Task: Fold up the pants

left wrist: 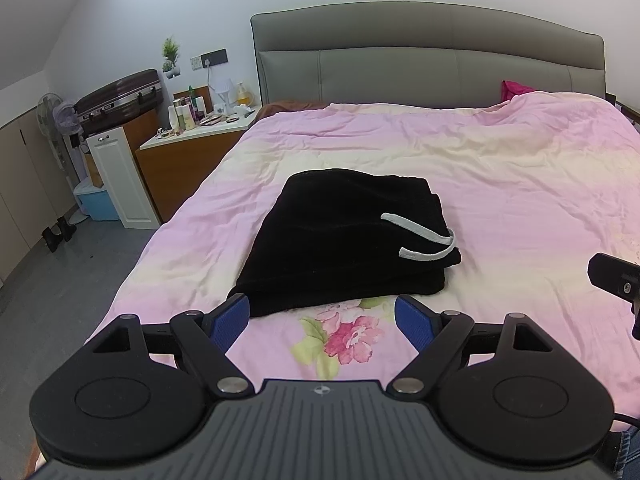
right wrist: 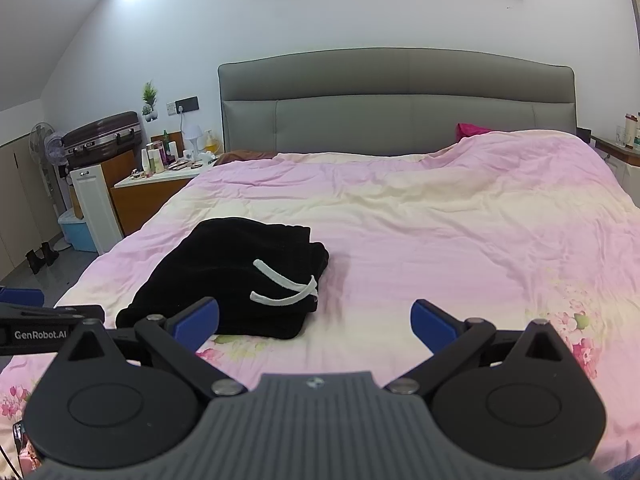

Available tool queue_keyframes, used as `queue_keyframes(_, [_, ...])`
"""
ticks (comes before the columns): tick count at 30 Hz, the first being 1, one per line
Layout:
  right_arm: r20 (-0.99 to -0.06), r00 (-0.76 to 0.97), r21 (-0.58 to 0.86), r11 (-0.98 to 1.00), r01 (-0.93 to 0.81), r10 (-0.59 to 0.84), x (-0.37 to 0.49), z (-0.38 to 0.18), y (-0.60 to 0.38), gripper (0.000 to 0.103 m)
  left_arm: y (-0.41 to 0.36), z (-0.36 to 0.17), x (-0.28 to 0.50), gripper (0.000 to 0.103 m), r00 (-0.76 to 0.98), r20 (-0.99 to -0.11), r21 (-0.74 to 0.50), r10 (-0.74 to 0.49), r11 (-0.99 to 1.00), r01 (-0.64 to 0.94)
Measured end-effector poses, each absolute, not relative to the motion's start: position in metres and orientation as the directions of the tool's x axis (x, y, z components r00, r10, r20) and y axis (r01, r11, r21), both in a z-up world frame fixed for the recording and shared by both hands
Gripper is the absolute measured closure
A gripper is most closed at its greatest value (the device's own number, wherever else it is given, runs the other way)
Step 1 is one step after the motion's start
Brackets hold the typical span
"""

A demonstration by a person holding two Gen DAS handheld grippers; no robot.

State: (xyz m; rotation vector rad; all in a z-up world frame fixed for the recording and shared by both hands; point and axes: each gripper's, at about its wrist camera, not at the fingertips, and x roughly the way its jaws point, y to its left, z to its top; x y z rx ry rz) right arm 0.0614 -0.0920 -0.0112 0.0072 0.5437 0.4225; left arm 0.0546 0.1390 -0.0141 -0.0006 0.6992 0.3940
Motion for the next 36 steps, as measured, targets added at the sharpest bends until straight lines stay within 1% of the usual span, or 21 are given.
queue_keyframes(20, [-0.508, 0.773, 0.115, 0.919, -0.376, 0.380, 0.0588, -0.0104, -0.0951, 0.005, 0.1421, -0.0137, 0.0551, 0.006, 0.720, -0.612, 0.125, 0.326, 0.939, -0.319])
queue_keyframes(23, [-0.507, 0.774, 0.116, 0.920, -0.375, 0.380, 0.0580, -0.0098, -0.0953, 0.005, 0.1422, -0.0130, 0.0536, 0.008, 0.727, -0.607, 0.122, 0.320, 0.942, -0.313])
queue_keyframes(36, [-0.512, 0.768, 0.120, 0.917, -0.381, 0.386, 0.0570, -0.0093, -0.0966, 0.005, 0.1460, -0.0111, 0.0492, 0.009, 0.735, -0.604, 0.108, 0.307, 0.946, -0.306])
